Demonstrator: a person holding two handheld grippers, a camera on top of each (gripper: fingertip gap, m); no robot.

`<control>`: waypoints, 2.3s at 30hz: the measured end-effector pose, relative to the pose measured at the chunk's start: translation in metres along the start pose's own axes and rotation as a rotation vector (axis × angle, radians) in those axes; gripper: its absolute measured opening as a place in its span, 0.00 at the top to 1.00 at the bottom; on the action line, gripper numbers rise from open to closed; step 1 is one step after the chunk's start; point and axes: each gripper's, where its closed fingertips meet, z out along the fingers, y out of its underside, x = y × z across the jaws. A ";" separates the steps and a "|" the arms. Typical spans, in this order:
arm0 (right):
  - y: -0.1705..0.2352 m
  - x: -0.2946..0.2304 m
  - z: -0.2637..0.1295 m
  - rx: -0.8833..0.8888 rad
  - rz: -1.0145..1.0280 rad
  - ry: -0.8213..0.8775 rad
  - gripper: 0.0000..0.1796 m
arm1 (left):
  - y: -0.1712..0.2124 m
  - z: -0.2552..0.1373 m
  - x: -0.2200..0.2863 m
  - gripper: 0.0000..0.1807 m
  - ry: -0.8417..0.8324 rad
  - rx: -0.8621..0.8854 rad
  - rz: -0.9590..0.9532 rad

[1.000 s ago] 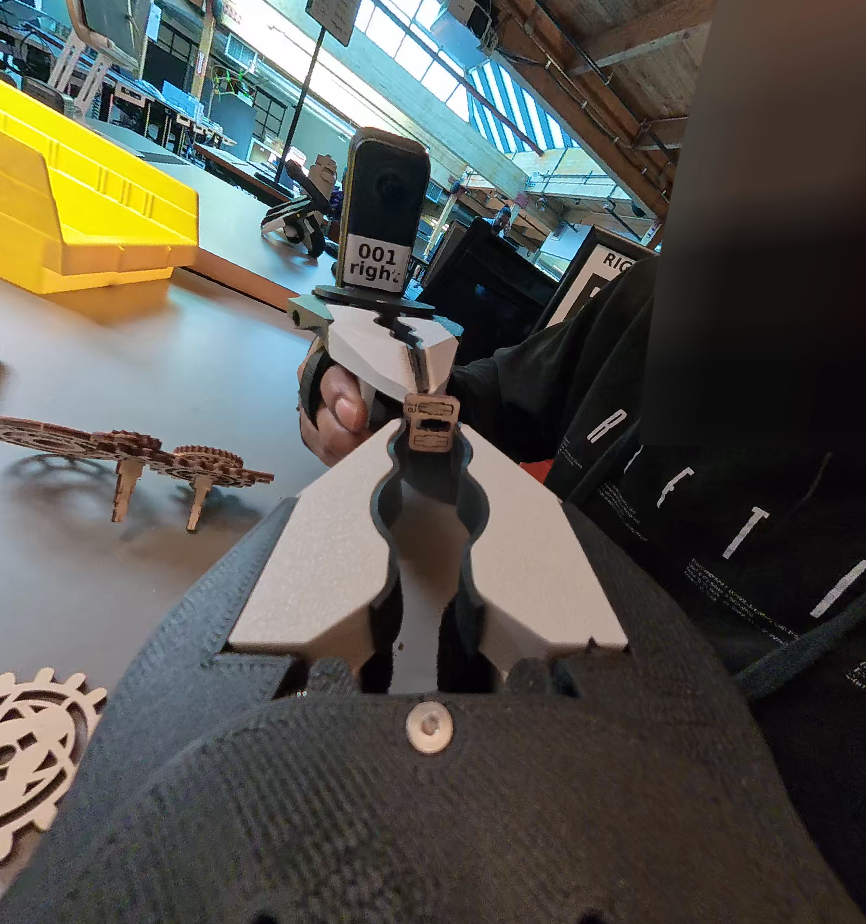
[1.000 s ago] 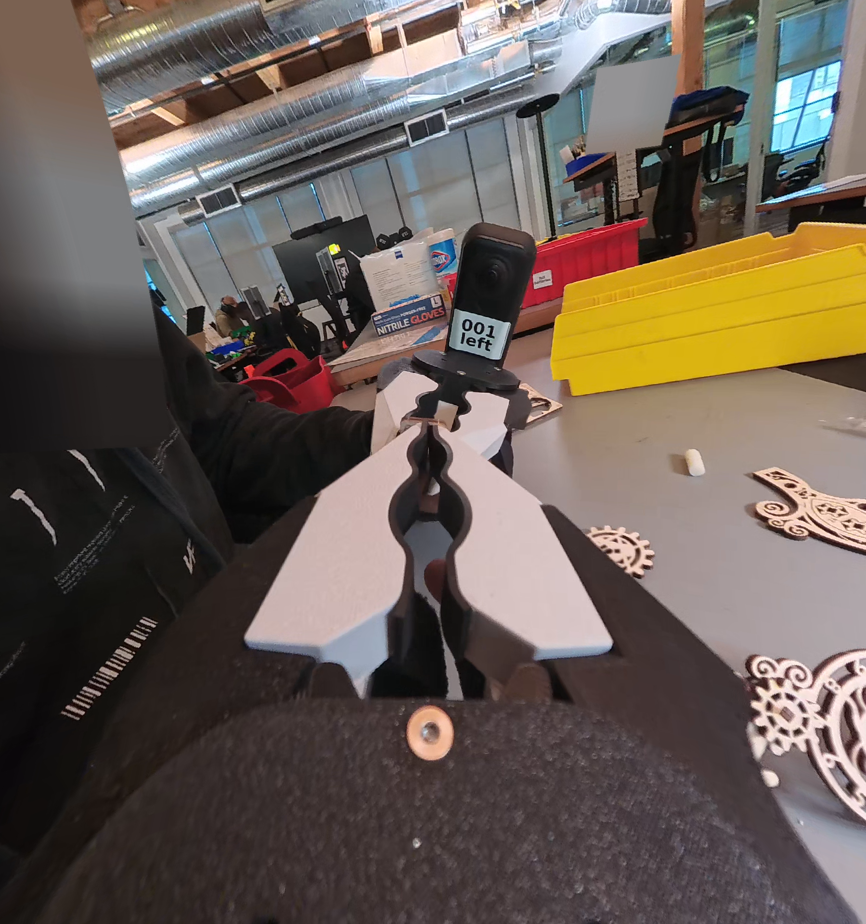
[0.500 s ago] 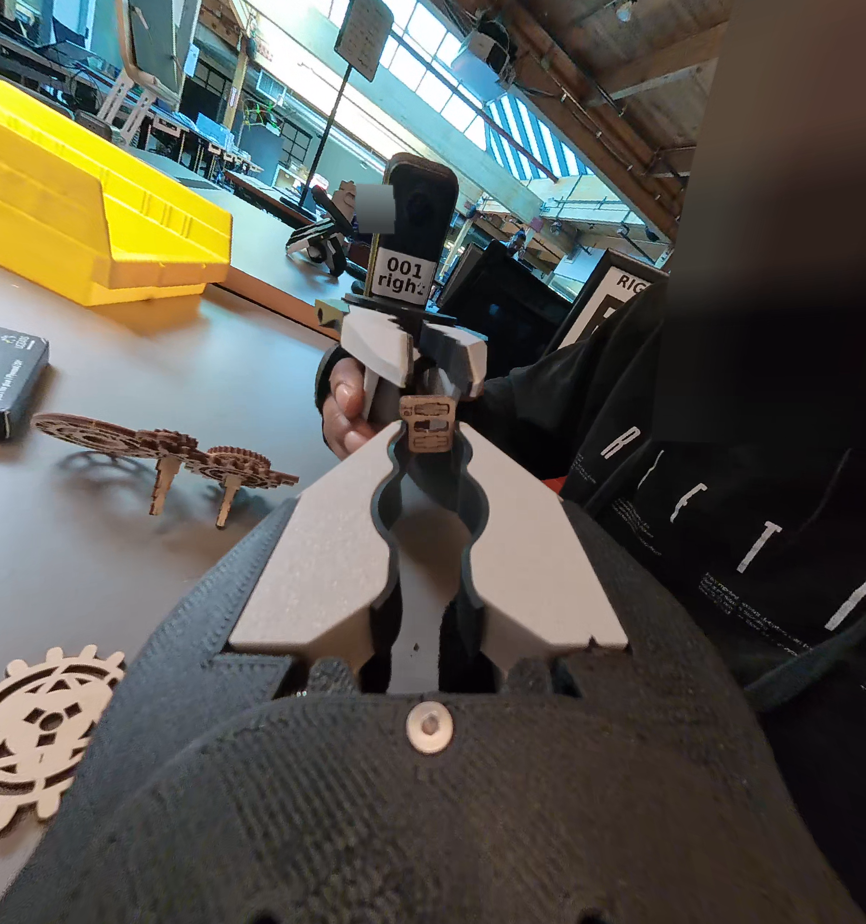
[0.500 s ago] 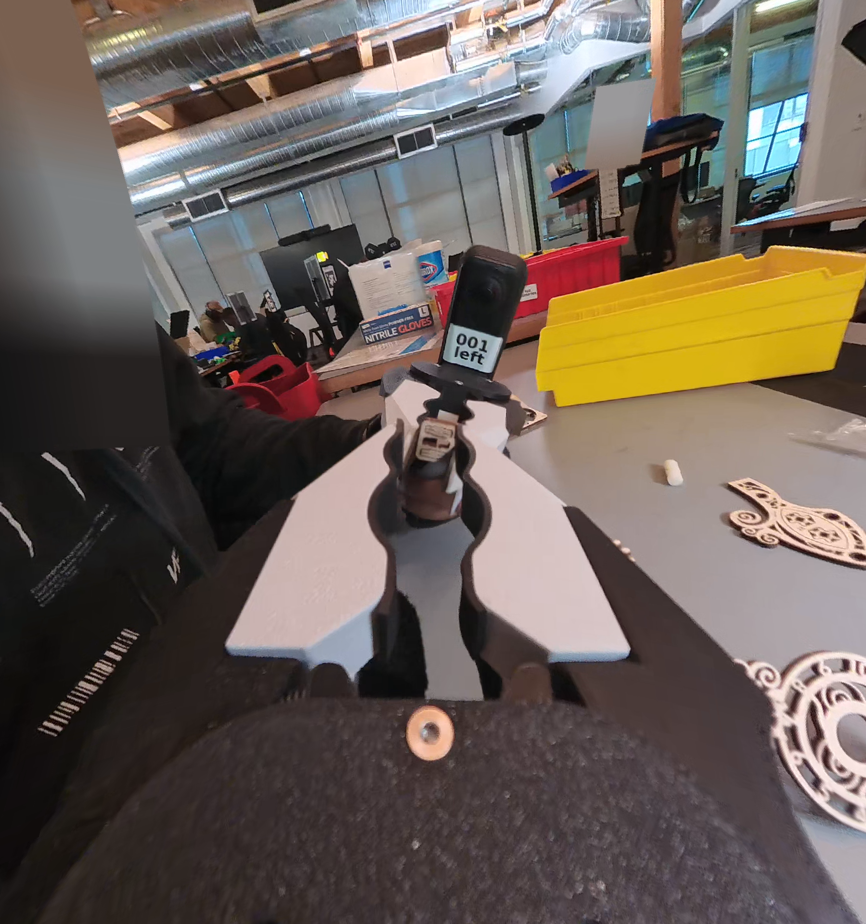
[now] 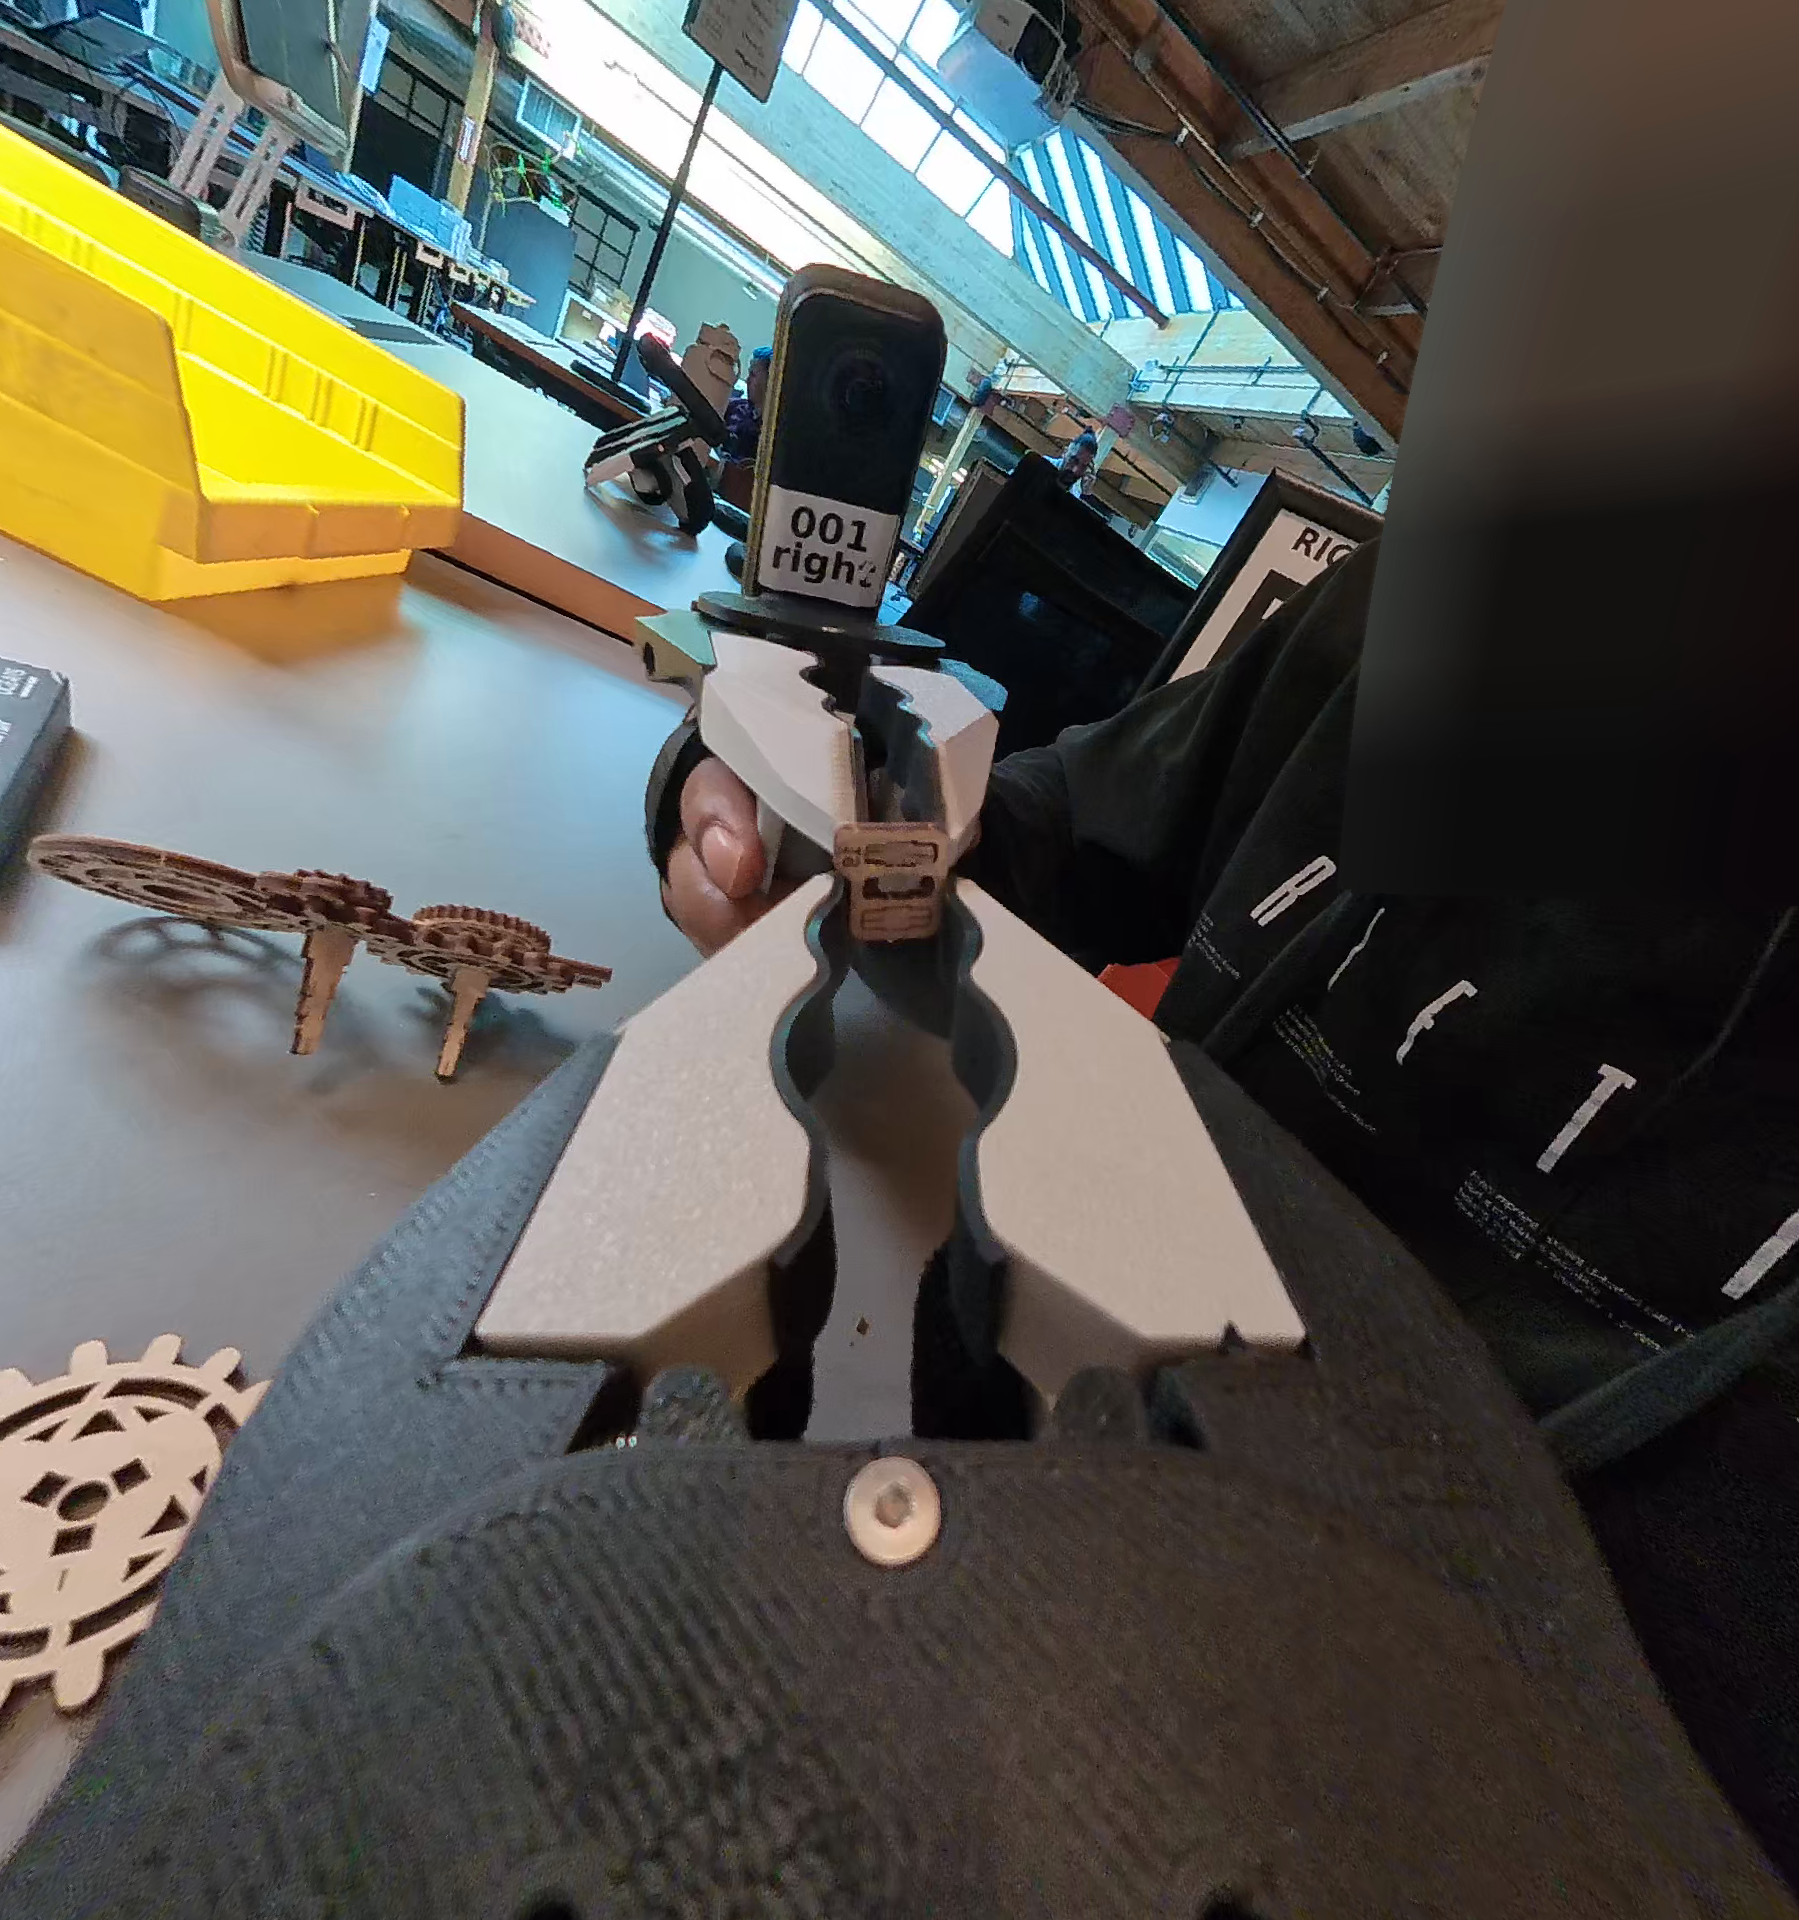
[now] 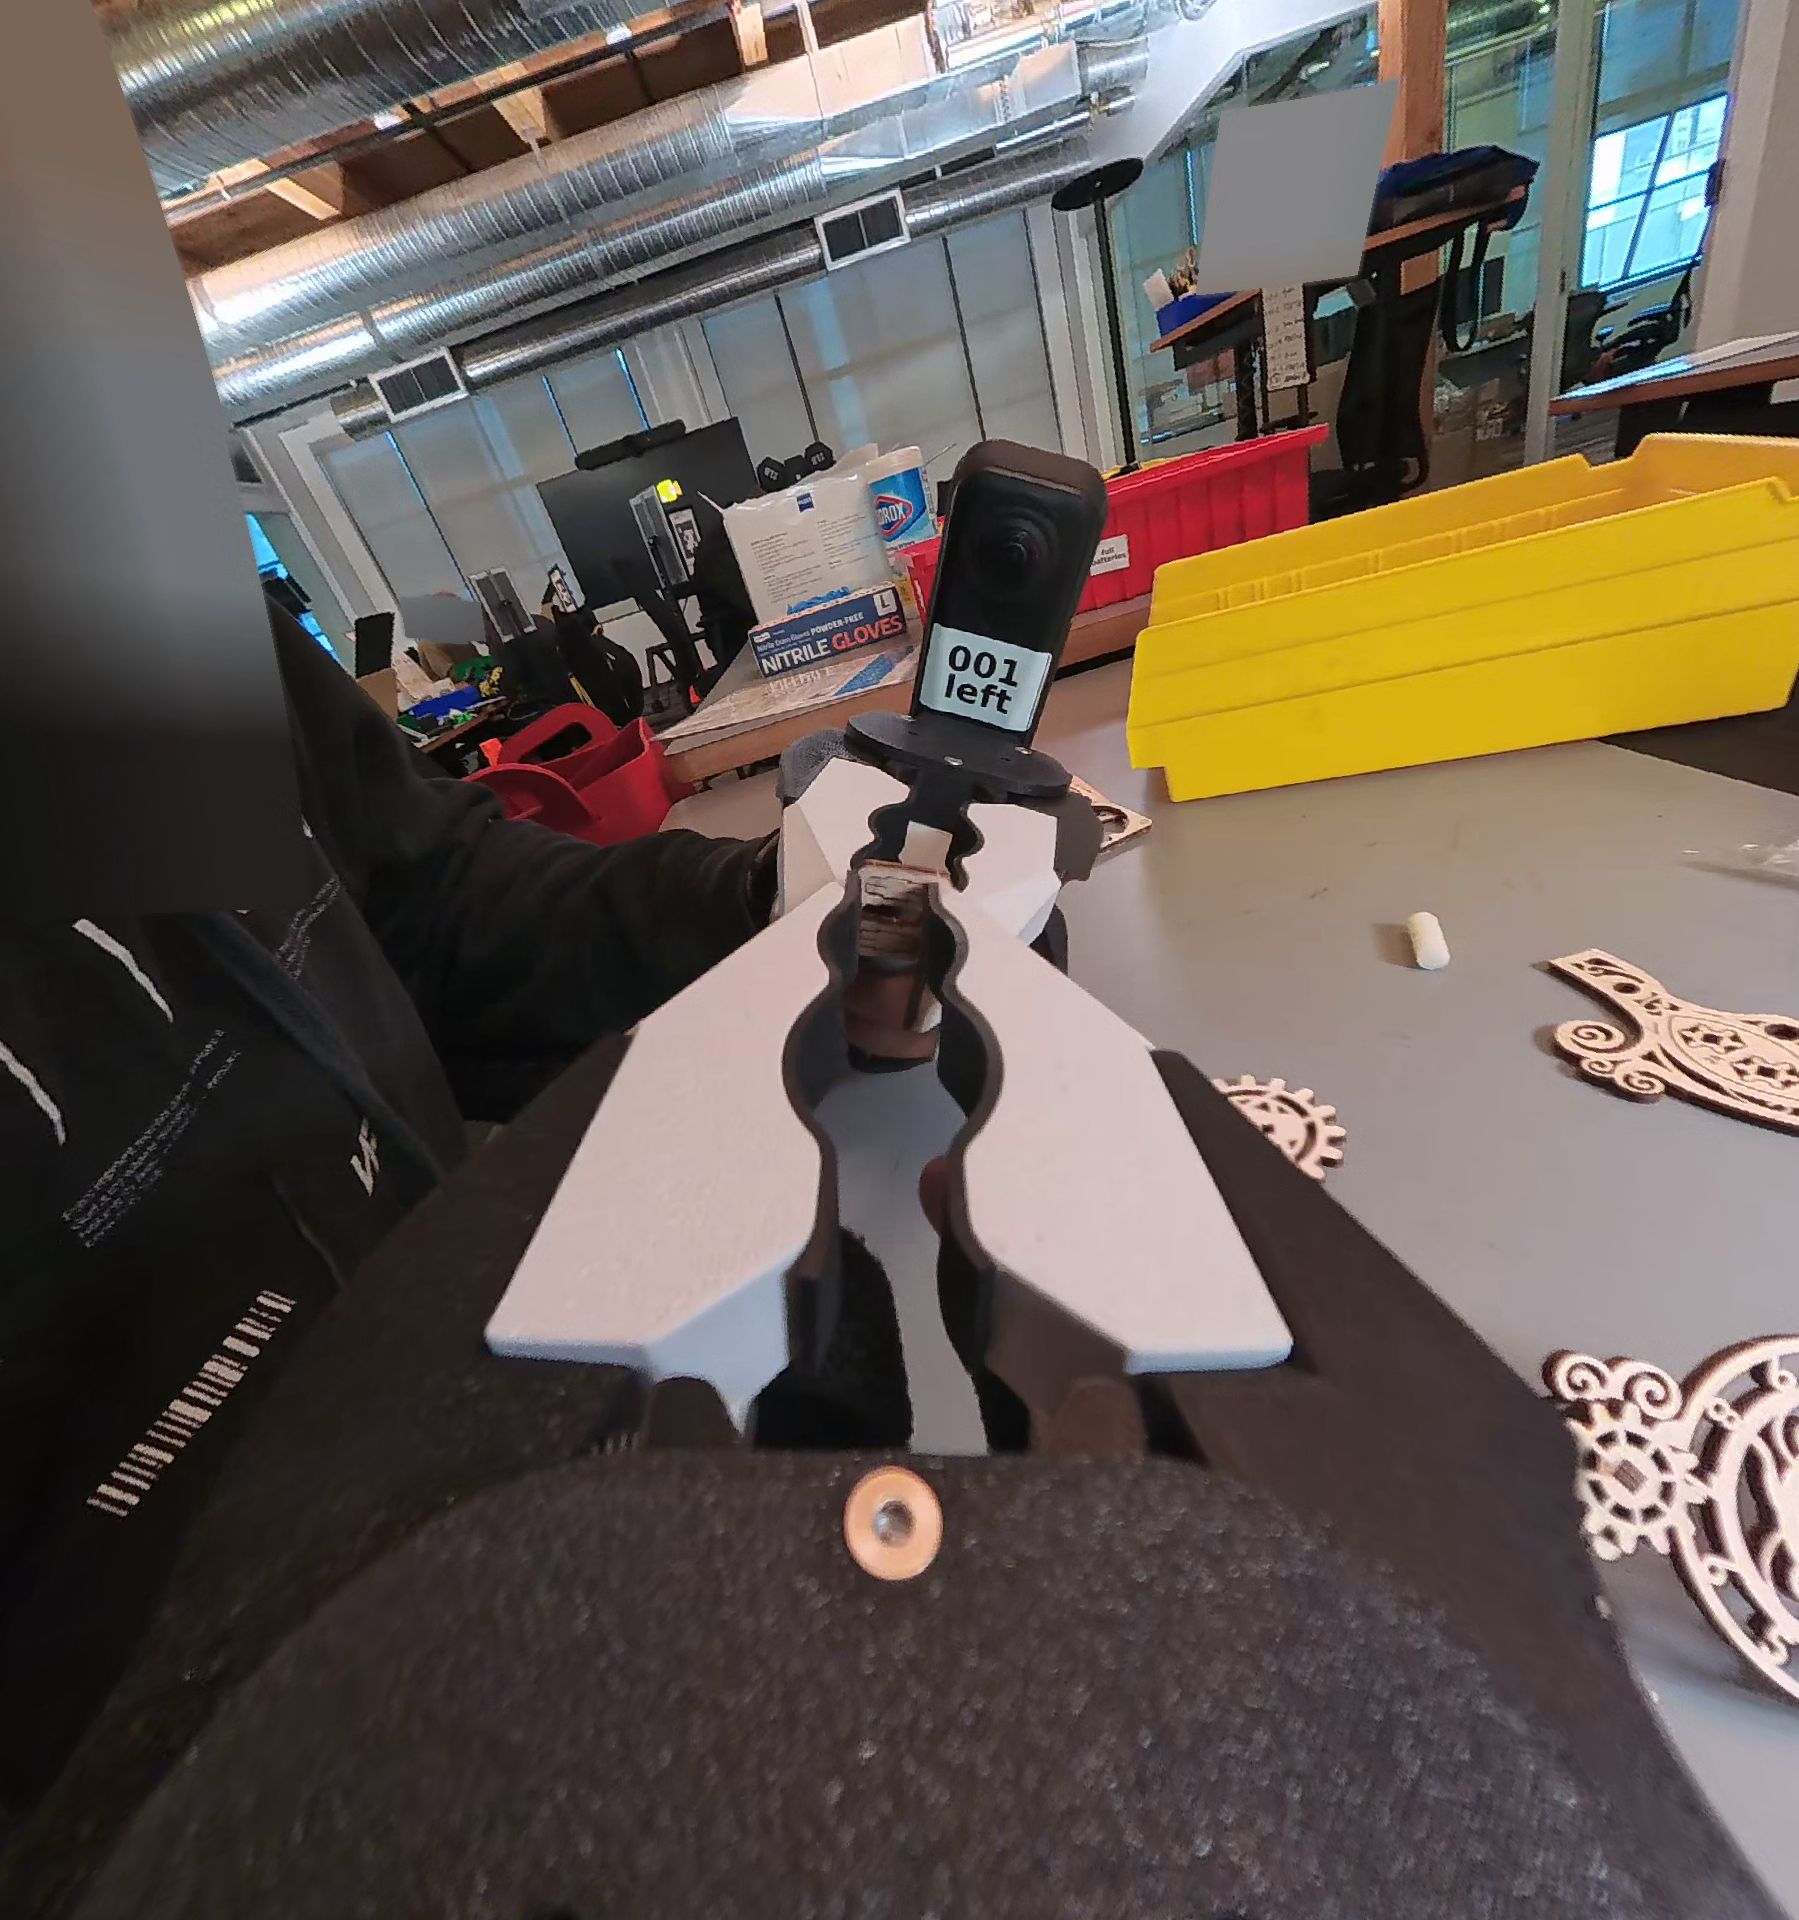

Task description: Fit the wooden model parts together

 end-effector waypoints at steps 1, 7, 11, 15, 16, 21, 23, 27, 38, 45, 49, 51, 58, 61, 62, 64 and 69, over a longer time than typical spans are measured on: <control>-0.001 0.002 -0.001 0.007 0.001 0.009 1.00 | 0.000 0.001 0.003 0.92 0.014 -0.002 -0.003; -0.002 -0.004 -0.006 0.008 -0.026 -0.038 1.00 | 0.001 0.007 0.009 0.92 0.041 -0.015 -0.042; -0.001 -0.008 -0.008 0.000 -0.032 -0.075 1.00 | 0.004 0.009 0.011 0.92 0.057 -0.026 -0.056; -0.003 -0.015 -0.013 0.016 -0.014 -0.156 1.00 | 0.012 0.009 -0.005 1.00 -0.042 -0.066 -0.068; -0.008 -0.040 -0.013 0.034 0.007 -0.300 1.00 | 0.013 0.000 -0.026 1.00 -0.144 -0.047 -0.068; -0.002 -0.016 -0.016 -0.017 -0.097 -0.159 1.00 | -0.010 -0.011 -0.012 1.00 -0.086 0.027 -0.016; -0.003 -0.017 -0.017 -0.012 -0.101 -0.152 1.00 | -0.009 -0.017 -0.021 1.00 -0.111 0.052 -0.044; 0.004 -0.022 -0.007 -0.052 -0.101 -0.167 1.00 | -0.014 -0.017 -0.016 1.00 -0.107 0.048 -0.007; 0.014 -0.028 -0.003 -0.074 -0.107 -0.163 1.00 | -0.007 -0.015 -0.026 0.86 -0.191 0.013 0.051; 0.004 -0.022 -0.003 -0.033 -0.119 -0.109 1.00 | -0.004 -0.014 -0.040 0.73 -0.349 -0.050 0.245; -0.019 -0.016 -0.010 -0.030 -0.186 -0.018 0.99 | -0.009 -0.022 -0.053 0.70 -0.543 -0.108 0.461; -0.034 -0.006 -0.028 -0.088 -0.251 0.097 0.98 | -0.010 -0.025 -0.055 0.73 -0.605 -0.144 0.525; -0.011 0.038 -0.201 -0.511 -0.204 0.698 0.88 | 0.000 -0.024 -0.061 0.80 -0.637 -0.206 0.504; 0.037 0.027 -0.257 -0.625 0.001 0.793 0.83 | 0.001 -0.020 -0.062 0.75 -0.614 -0.173 0.444; 0.052 0.023 -0.265 -0.648 0.042 0.804 0.82 | 0.002 -0.018 -0.062 0.74 -0.603 -0.164 0.425; 0.081 0.021 -0.273 -0.715 0.083 0.819 0.78 | 0.003 -0.014 -0.060 0.73 -0.580 -0.149 0.397; 0.101 0.035 -0.270 -0.803 0.047 0.819 0.83 | 0.011 -0.004 -0.056 0.71 -0.544 -0.169 0.372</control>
